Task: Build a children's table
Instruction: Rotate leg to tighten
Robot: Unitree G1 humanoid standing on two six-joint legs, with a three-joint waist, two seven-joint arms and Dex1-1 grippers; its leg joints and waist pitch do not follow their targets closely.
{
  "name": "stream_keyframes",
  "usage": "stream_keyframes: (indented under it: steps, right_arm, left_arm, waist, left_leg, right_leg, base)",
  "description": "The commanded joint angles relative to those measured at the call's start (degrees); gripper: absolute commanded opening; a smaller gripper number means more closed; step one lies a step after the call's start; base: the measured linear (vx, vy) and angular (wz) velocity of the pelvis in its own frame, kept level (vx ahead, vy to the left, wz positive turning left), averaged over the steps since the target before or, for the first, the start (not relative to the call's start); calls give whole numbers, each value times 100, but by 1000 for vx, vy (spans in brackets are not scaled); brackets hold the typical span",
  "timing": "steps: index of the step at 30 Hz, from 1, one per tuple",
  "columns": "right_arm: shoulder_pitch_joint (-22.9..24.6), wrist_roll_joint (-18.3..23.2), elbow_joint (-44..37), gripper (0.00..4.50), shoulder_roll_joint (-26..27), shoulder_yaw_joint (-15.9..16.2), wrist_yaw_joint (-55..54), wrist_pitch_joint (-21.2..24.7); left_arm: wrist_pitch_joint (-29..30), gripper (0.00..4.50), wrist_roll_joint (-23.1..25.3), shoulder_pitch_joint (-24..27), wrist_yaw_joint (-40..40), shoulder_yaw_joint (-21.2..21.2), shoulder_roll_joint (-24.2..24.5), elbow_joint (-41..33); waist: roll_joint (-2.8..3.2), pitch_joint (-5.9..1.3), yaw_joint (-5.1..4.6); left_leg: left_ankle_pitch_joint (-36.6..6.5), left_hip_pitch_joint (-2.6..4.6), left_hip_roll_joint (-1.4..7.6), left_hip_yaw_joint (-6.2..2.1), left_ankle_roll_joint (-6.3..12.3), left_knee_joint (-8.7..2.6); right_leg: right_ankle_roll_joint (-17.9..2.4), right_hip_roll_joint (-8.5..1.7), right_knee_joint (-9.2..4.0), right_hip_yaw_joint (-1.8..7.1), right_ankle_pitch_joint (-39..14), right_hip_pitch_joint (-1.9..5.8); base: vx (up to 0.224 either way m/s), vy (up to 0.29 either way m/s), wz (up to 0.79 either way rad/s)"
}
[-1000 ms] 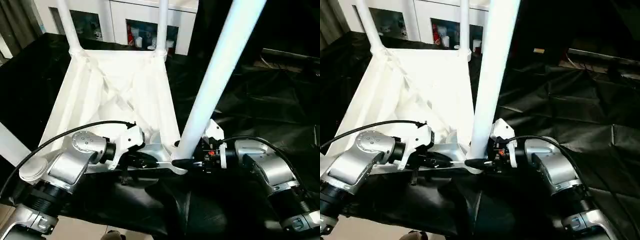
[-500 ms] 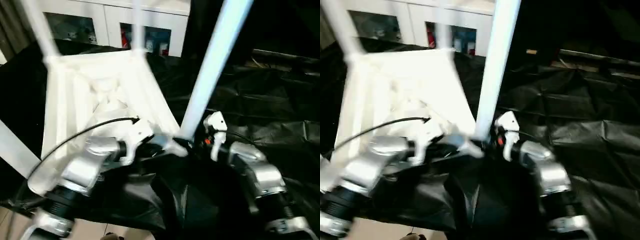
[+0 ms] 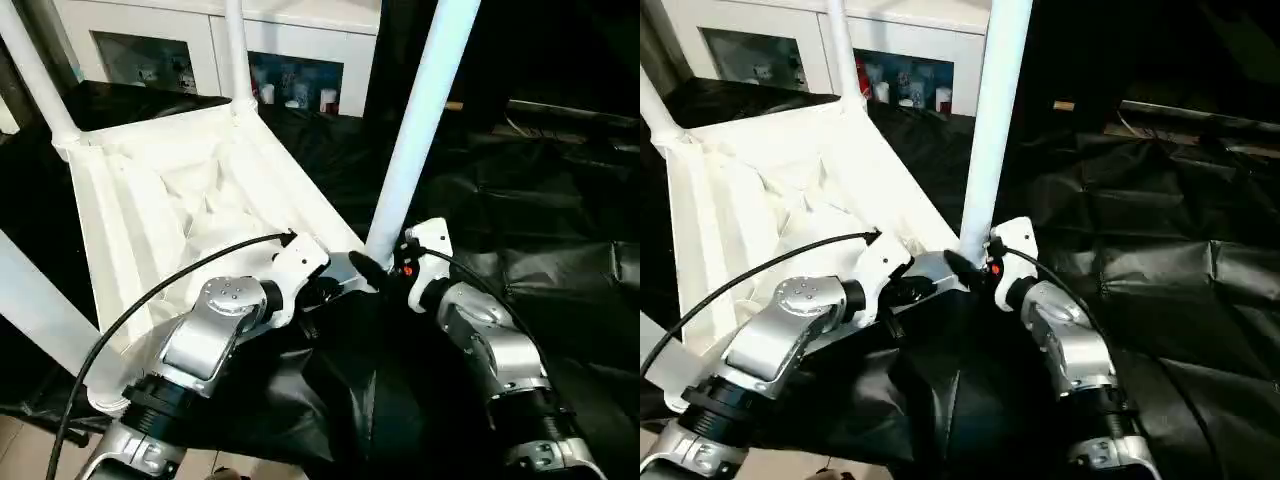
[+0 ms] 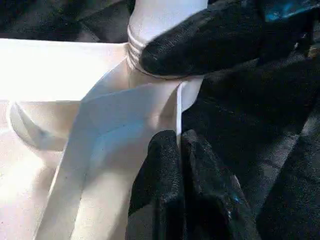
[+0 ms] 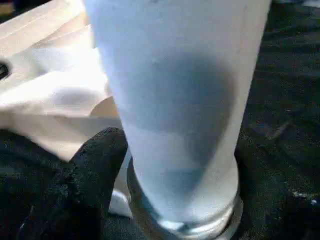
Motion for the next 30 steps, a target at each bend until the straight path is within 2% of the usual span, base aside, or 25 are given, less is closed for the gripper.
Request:
stream_keyframes:
  steps: [1,2,3,4,7,12,16,22,25,27,30]
  right_arm:
    - [94,200,-234,349,-99,584,955,123]
    - [104,257,-317,349,-313,638,1324,88]
    - [106,270,-336,349,-375,652,1425,78]
    - [105,310,-378,349,-524,679,1681,70]
    - [91,403,-441,349,-722,693,2050,122]
    - [-22,465,-362,349,-1089,772,2828,-9]
    - [-69,424,-307,349,-1134,858,2983,-36]
    - [-51,419,-354,292,-1091,957,3069,10]
    - [-21,424,-354,281,-1073,968,3074,18]
    - [26,429,-335,264,-996,899,2904,44]
    - [56,306,-84,262,-662,639,2043,-18]
  left_arm:
    - [-309,0,-253,117,-553,-231,70,-138]
    - [-327,0,-332,171,-845,-276,236,-205]
    - [-342,0,-346,184,-928,-292,290,-219]
    - [-434,0,-381,210,-1159,-332,435,-240]
    - [-492,0,-464,238,-1538,-378,665,-269]
    - [-610,0,-620,169,-2295,-371,1172,-139]
    - [-711,0,-577,46,-2344,-306,1223,49]
    - [-780,0,-580,-81,-2245,-228,1221,198]
    - [-805,0,-562,-83,-2192,-203,1195,230]
    - [-780,0,-514,-77,-1997,-161,1123,259]
    - [-659,0,-394,-88,-1398,-25,846,372]
  waist:
    - [3,-382,50]
    - [-37,-391,42]
    - [-41,-394,55]
    - [-17,-393,64]
    - [-26,-383,90]
    - [-24,-352,120]
    - [-31,-357,127]
    - [-48,-372,148]
    - [-49,-362,150]
    - [-40,-352,150]
    - [-38,-325,127]
  left_leg:
    - [-1122,33,-12,-11,247,-297]
    - [-1068,30,-8,-5,289,-292]
    - [-1016,28,-9,-11,325,-290]
    - [-933,36,-3,1,388,-283]
    - [-901,56,12,14,457,-278]
    - [-1076,75,25,15,352,-300]
    - [-1077,75,20,15,293,-300]
    - [-887,67,12,21,345,-280]
    - [-940,69,17,20,343,-284]
    - [-995,70,18,19,316,-289]
    - [-1154,64,15,17,205,-311]
  right_leg:
    - [-1077,-175,-419,131,-616,282]
    - [-1114,-172,-411,128,-530,286]
    - [-1146,-178,-399,123,-480,301]
    - [-1207,-176,-384,127,-365,290]
    - [-1303,-180,-375,129,-363,277]
    - [-1280,-189,-390,129,-666,249]
    - [-1276,-197,-386,134,-697,258]
    - [-1325,-198,-351,136,-449,273]
    - [-1325,-198,-362,132,-522,266]
    - [-1302,-199,-374,135,-618,261]
    - [-1242,-205,-411,136,-919,241]
  base:
    - [0,0,0]
    - [0,0,0]
    - [0,0,0]
    - [0,0,0]
    - [0,0,0]
    - [0,0,0]
    - [0,0,0]
    - [0,0,0]
    - [0,0,0]
    - [0,0,0]
    - [0,0,0]
